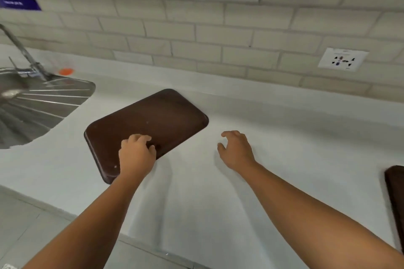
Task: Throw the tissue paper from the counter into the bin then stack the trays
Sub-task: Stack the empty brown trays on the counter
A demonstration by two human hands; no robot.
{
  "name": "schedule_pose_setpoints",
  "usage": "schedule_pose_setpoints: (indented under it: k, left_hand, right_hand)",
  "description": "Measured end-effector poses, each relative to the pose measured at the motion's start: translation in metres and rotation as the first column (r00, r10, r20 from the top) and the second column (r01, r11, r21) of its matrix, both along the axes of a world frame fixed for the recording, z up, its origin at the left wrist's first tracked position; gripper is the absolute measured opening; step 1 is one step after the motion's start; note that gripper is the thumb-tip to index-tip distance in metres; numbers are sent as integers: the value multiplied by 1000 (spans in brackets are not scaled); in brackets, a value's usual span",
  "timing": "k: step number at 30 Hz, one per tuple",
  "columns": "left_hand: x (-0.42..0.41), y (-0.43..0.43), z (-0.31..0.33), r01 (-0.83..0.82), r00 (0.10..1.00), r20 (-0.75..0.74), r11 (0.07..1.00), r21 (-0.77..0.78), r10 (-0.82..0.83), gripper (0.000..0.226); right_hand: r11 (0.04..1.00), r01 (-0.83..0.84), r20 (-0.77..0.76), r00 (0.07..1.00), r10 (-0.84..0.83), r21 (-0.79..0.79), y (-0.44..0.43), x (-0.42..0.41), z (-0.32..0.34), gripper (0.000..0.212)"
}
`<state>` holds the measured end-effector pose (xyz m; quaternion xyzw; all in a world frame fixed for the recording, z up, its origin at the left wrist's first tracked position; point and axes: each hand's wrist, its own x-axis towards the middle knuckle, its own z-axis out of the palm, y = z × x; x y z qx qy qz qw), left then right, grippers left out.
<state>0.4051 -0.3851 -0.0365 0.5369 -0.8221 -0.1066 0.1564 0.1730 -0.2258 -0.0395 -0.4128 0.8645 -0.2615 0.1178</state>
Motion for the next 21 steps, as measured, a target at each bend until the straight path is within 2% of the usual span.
schedule_pose_setpoints:
  k: [7, 11, 13, 16, 19, 21]
  left_hand:
    - [59, -80, -17, -295, 956, 54, 940, 172, 290, 55]
    - [72, -111, -27, -319, 931, -77, 898, 302, 357, 63]
    - [73, -121, -31, -314, 923, -124, 898, 308, 365, 66]
    - [69, -128, -34, -335, 902, -165, 889, 314, 398, 70]
    - [60, -133, -27, -415, 851, -193, 851, 323, 488, 72]
    - [55, -144, -20, -486, 798, -182, 793, 368, 574, 71]
  right_hand:
    - [999, -13, 28, 1000, 11, 39, -108, 19, -12, 52]
    - [988, 14, 11, 1000, -16, 153, -147, 8, -19, 63]
    - [981, 32, 0, 999, -33, 191, -161, 2, -23, 67]
    - [978, 60, -22, 998, -57, 197, -178, -2, -22, 63]
    - [962, 118, -12, 993, -119, 247, -194, -3, -15, 60]
    - [930, 175, 14, 982, -190, 323, -200, -7, -12, 65]
